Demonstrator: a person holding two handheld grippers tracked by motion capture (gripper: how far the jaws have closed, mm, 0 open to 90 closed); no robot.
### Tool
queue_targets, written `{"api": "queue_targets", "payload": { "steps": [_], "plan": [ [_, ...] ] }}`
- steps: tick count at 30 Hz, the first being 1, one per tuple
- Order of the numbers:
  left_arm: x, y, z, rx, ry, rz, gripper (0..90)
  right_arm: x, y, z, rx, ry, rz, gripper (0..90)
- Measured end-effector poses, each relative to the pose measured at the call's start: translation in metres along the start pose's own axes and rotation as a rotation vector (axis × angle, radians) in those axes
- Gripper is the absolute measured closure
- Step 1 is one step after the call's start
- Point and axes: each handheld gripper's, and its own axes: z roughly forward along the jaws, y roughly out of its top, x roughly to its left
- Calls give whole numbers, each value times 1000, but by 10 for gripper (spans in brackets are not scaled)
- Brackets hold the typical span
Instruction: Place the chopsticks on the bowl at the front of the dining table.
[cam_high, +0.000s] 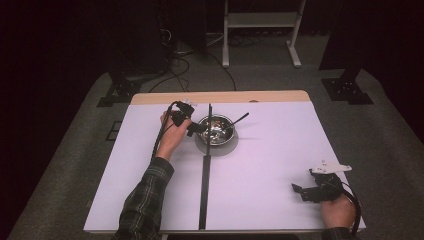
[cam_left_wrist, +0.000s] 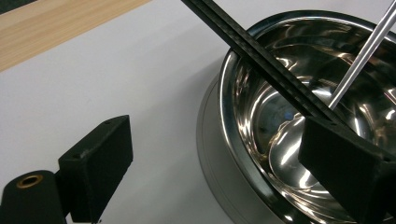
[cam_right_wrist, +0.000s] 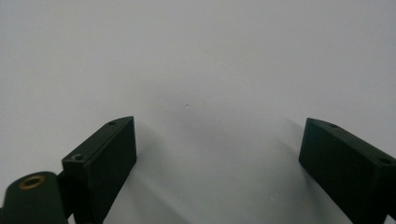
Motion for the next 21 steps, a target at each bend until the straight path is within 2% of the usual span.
{"api": "queue_targets", "payload": {
  "steps": [4, 7, 12, 18, 19, 21],
  "plan": [
    [-1, 0, -1, 0, -4, 0, 92, 0, 0, 0, -1, 0, 0, 95],
    [2, -2, -6, -16, -15, -23, 93, 0, 0, 0, -1, 0, 0, 94],
    [0, -8, -18, -31, -43, -20, 93, 0, 0, 0, -1, 0, 1, 94],
    [-8, -16, -47, -96, -118, -11, 129, 0, 0, 0, -1, 0, 1, 95],
    [-11, -17, -53, -102, -130, 0, 135, 0, 0, 0, 0, 0, 0, 95],
    [-15, -20, -63, -111, -129, 21, 194, 0, 0, 0, 0, -1, 0, 95]
  ]
}}
